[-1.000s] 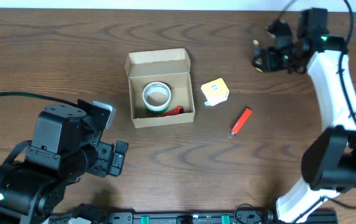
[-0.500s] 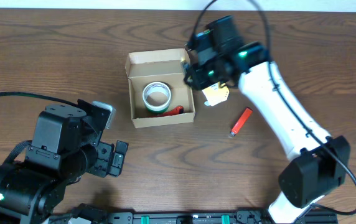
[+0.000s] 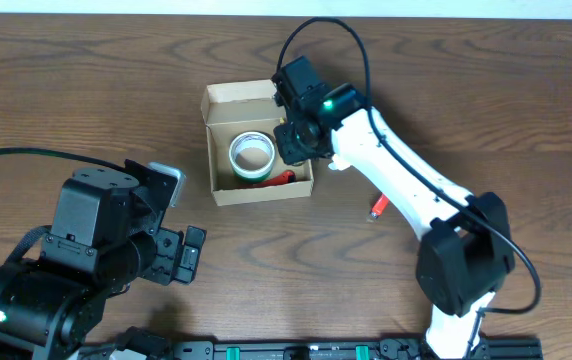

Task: Pack container
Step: 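Carry the correction-tape dispenser into the box and release it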

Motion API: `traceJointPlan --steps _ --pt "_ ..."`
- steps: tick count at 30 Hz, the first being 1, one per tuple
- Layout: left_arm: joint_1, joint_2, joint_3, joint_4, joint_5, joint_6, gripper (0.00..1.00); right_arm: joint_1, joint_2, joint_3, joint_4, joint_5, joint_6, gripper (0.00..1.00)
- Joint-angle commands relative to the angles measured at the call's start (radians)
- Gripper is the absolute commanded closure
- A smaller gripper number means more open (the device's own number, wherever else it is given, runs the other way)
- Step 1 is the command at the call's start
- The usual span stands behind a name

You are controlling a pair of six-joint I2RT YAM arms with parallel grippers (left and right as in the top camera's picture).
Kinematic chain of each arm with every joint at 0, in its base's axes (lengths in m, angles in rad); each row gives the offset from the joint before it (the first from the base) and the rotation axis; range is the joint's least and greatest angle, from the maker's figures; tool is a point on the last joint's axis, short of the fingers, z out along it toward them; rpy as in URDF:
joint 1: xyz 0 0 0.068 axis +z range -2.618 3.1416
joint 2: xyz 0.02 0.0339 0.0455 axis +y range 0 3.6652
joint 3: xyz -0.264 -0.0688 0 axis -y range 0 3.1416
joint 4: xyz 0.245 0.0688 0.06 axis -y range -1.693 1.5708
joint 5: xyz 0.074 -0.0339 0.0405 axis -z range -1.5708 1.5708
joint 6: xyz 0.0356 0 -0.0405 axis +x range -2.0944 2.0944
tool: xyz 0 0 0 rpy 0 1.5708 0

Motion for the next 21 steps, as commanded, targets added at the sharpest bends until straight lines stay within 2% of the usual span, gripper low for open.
traceJointPlan --steps 1,6,8,13,21 --pt "0.003 0.000 0.006 -0.003 -0.001 0.014 0.05 0.013 0.018 -0.001 0.000 0.029 0.039 0.67" --pt "0.003 0.000 0.007 -0.003 -0.001 0.014 0.05 0.013 0.020 -0.001 0.007 0.029 0.039 0.65" --pt "0.003 0.000 0.007 -0.003 -0.001 0.014 0.05 0.013 0.020 -0.001 0.007 0.029 0.039 0.51" --pt "0.003 0.000 0.006 -0.003 -0.001 0.014 0.05 0.012 0.016 0.008 -0.006 0.020 0.039 0.26" --pt "0.003 0.000 0.006 -0.003 -0.001 0.014 0.05 -0.002 -0.049 0.123 -0.092 0.022 0.020 0.25"
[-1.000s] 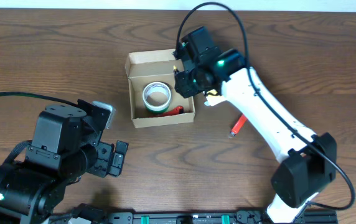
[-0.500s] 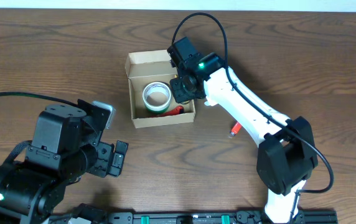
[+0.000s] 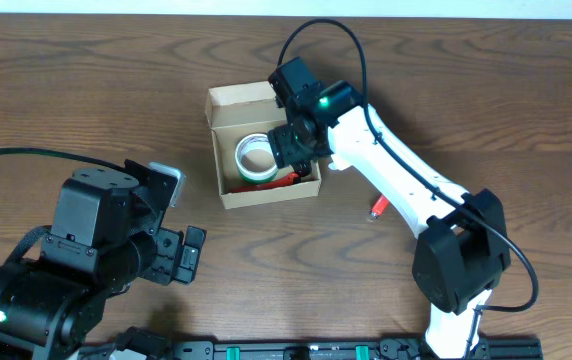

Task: Pack container
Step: 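Carry the correction-tape dispenser into the box and release it, then move the right gripper to the red marker and grasp it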

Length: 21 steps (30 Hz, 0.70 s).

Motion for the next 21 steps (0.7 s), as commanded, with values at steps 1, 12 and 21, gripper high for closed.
traceJointPlan --steps 1,12,21 --pt "0.003 0.000 0.006 -0.002 -0.001 0.014 0.05 -0.018 -0.078 0.080 -0.024 0.025 -0.013 0.24" --pt "0.003 0.000 0.006 -0.002 -0.001 0.014 0.05 -0.276 -0.182 0.090 -0.222 0.084 0.108 0.24" --pt "0.003 0.000 0.006 -0.002 -0.001 0.014 0.05 -0.454 -0.182 -0.143 -0.208 -0.015 0.142 0.20"
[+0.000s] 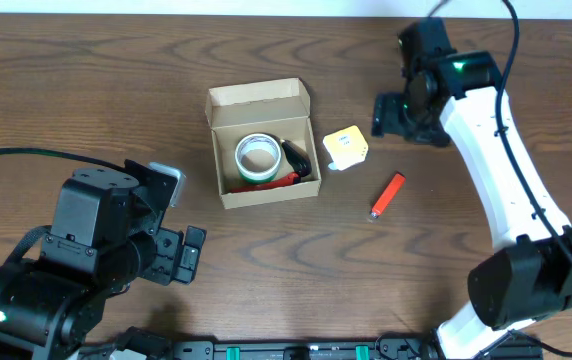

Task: Pack container
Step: 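Move the right gripper to the red marker and grasp it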

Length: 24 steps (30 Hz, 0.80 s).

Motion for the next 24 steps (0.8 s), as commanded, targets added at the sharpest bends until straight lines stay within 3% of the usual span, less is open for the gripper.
traceJointPlan --steps 1,13,24 --pt "0.003 0.000 0.006 -0.003 -0.001 0.014 0.05 -0.056 0.006 -0.108 0.018 -0.069 0.050 0.20" --pt "0.003 0.000 0.006 -0.003 -0.001 0.014 0.05 -0.069 0.006 -0.402 0.245 -0.112 0.179 0.22" --pt "0.003 0.000 0.006 -0.003 -0.001 0.014 0.05 -0.065 0.021 -0.516 0.400 -0.121 0.214 0.27"
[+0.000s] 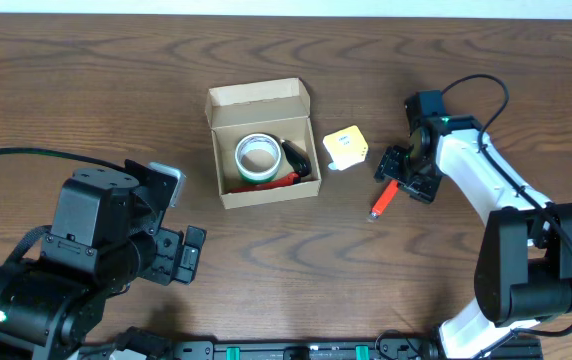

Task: Pack container
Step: 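Move the right gripper to the red marker and grasp it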

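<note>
An open cardboard box (228, 101) stands left of the table's middle. It holds a roll of tape (255, 157), a black item (297, 156) and something red (284, 182) along its front wall. A yellow block (346, 147) lies just right of the box. Further right, a red marker (384, 198) lies slanted on the table. My right gripper (402, 177) is low over the marker's upper end, open, with a finger on either side of it. My left gripper (183, 252) rests folded at the front left, far from all of this; its jaws are not clear.
The bulky left arm (86, 260) fills the front left corner, with a black cable (6, 155) running off to the left. The right arm's base (526, 290) stands at the front right. A rail runs along the front edge.
My right gripper was high at the back right, beyond the yellow block. It is now down at the upper end of the red marker. Box, block and marker lie as before.
My right gripper was first inside the box beside the tape roll. The box then stood shifted slightly right and turned. Afterwards the gripper was away at the back right, with a black item showing in the box. It now straddles the red marker.
</note>
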Motion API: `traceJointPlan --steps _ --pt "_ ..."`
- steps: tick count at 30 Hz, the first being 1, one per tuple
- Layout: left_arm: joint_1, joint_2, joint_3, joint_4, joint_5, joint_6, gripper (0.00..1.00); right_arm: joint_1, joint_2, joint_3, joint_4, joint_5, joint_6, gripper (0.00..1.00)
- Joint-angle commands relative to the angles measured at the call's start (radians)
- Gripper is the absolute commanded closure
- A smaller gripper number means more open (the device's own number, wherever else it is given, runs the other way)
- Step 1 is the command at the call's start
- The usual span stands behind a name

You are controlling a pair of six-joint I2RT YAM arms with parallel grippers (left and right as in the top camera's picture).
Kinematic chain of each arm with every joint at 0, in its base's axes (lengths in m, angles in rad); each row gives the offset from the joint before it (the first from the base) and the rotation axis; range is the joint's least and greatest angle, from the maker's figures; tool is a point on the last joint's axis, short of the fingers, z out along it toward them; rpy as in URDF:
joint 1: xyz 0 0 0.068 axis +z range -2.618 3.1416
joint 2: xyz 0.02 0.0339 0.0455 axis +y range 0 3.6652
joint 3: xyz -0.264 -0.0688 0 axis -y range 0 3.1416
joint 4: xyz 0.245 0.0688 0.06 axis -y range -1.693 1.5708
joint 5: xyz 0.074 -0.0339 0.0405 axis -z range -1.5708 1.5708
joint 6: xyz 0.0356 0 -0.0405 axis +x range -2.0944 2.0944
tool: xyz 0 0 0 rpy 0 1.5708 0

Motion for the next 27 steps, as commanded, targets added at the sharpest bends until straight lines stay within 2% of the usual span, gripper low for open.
traceJointPlan --steps 1,7,18,20,23,27 --pt "0.002 0.000 0.006 -0.003 0.000 0.014 0.05 0.013 0.023 -0.019 0.023 -0.012 0.026 0.28" --pt "0.002 0.000 0.006 -0.003 0.000 0.014 0.05 0.025 0.064 -0.022 0.063 -0.032 0.026 0.30" --pt "0.002 0.000 0.007 -0.003 0.000 0.014 0.05 0.025 0.129 -0.022 0.092 -0.036 0.026 0.44" --pt "0.002 0.000 0.006 -0.003 0.000 0.014 0.05 0.025 0.130 -0.022 0.097 -0.035 0.026 0.51" --pt "0.002 0.000 0.006 -0.003 0.000 0.014 0.05 0.025 0.130 -0.019 0.107 -0.036 0.026 0.67" --pt "0.002 0.000 0.006 -0.003 0.000 0.014 0.05 0.024 0.129 0.014 0.108 -0.067 0.002 0.80"
